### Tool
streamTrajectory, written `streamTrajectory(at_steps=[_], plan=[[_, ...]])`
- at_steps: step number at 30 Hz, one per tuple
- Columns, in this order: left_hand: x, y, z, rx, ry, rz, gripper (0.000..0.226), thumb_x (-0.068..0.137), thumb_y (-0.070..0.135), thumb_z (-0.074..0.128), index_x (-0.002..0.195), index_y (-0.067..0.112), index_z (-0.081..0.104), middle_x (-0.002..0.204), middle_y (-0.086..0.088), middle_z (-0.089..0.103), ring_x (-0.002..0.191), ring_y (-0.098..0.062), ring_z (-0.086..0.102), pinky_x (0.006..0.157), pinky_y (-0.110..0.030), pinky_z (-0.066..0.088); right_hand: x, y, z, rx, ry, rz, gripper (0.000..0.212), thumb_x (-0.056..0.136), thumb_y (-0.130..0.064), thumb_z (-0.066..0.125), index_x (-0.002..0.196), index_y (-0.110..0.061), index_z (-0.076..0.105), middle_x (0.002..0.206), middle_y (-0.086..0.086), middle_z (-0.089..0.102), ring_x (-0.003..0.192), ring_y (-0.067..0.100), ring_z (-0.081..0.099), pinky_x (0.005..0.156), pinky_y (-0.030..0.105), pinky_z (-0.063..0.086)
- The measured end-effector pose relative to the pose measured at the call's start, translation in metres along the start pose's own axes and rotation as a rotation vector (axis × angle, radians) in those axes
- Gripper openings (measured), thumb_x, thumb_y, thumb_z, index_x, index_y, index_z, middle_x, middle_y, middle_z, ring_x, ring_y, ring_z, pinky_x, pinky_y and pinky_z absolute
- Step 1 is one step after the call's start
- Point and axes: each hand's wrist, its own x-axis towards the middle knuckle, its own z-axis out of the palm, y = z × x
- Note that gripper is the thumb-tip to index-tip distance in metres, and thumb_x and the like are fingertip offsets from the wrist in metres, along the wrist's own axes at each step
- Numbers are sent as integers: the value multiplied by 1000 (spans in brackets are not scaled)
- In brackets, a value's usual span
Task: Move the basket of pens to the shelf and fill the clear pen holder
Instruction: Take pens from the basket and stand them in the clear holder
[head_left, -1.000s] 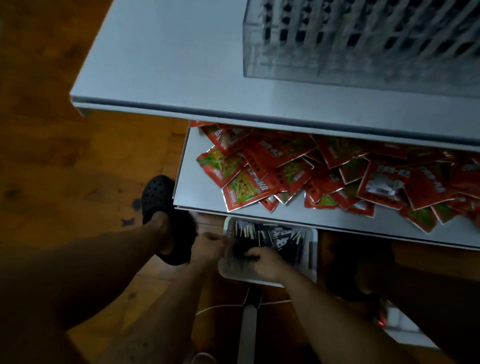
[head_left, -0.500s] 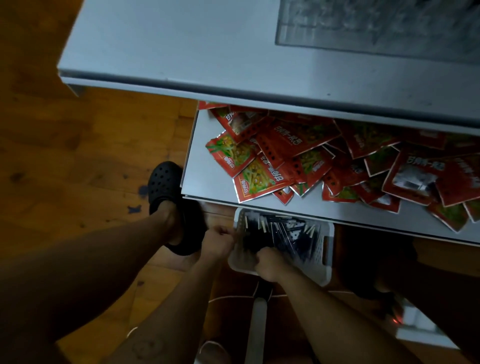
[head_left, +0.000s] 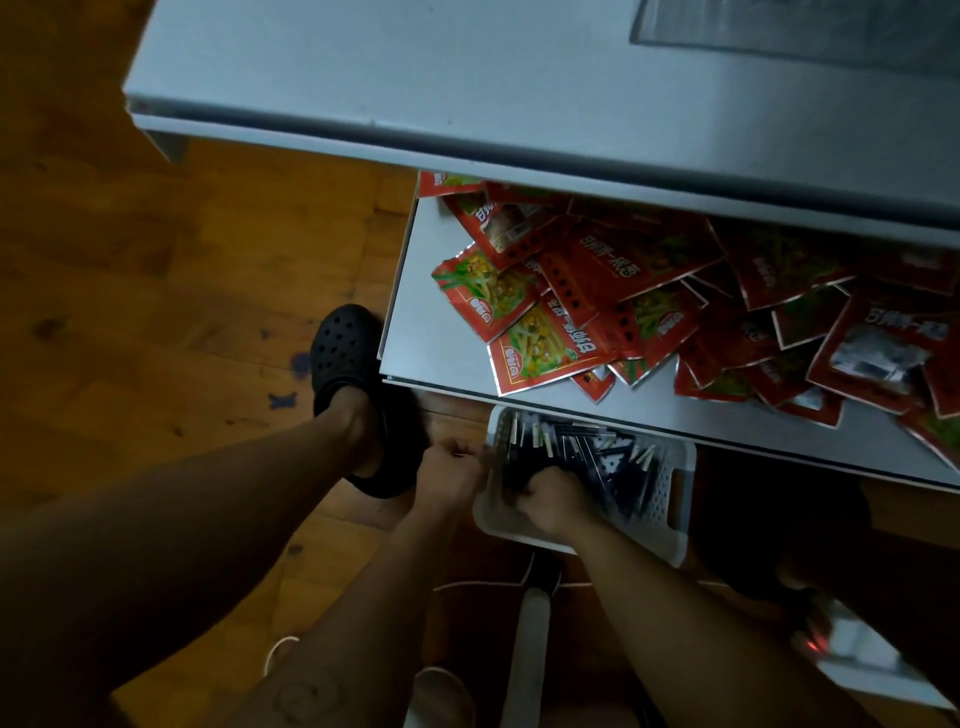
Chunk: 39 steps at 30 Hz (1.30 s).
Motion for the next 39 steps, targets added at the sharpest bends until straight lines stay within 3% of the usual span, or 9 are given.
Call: streamTrajectory(at_steps=[3,6,11,16,22,27,30,36,39], plan=[[5,-5,-6,25,35,-9,10,80,15,64,80,7,68,77,-9,69,71,-22,62,77,-36,55,4,-6,6,-44,41,23,37,87,-34,62,57,-15,53,62,2,53,68,26,61,51,24,34],[8,-9,-7,38,41,-7,10,83,13,61,81,8,69,78,-9,68,72,-22,60,78,-38,55,2,-13,9,-40,66,75,26,88,-31,61,71,-10,62,73,6,59,69,27,59,56,25,40],[-7,11,0,-20,-4,24,18,64,20,60,73,7,70,85,-17,73,82,-31,68,83,-43,57,-12,-16,-6,141,-24,68,25,88,-30,58,94,-8,66,91,11,64,81,26,60,69,31,45],[-31,41,-6,21,-62,120,18,84,4,63,70,14,66,90,-12,71,93,-30,66,90,-41,54,-51,-24,-51,186,-88,27,26,89,-14,57,65,-6,63,65,8,64,58,18,62,54,22,46],[-88,89,-16,117,-106,318,11,84,22,67,77,15,63,78,-5,66,73,-21,61,58,-23,43,-122,-39,-102,152,206,-85,23,88,-18,57,75,-2,65,74,13,67,58,19,59,58,24,47],[-146,129,-30,216,-90,541,24,72,40,64,83,18,64,95,-8,70,92,-26,65,82,-35,54,-191,-50,-139,170,495,-317,16,85,-20,64,71,-14,62,68,0,62,64,14,57,63,28,47],[-176,154,-42,294,-53,665,19,85,32,67,92,15,63,92,-3,67,91,-23,63,80,-31,51,-235,-53,-162,264,610,-413,14,85,-19,70,72,-20,63,67,-3,62,63,13,58,60,27,48],[-231,201,-53,295,64,906,16,85,34,67,94,20,65,92,0,70,87,-19,65,78,-32,53,-337,-63,-198,426,837,-677,9,81,-19,76,90,-18,75,85,-12,69,76,-3,60,67,1,42],[-258,224,-53,226,65,1007,21,87,37,65,99,20,64,92,1,69,83,-19,65,75,-36,56,-377,-68,-223,368,952,-736,8,84,-24,73,91,-22,72,88,-16,68,79,-9,60,74,8,45]])
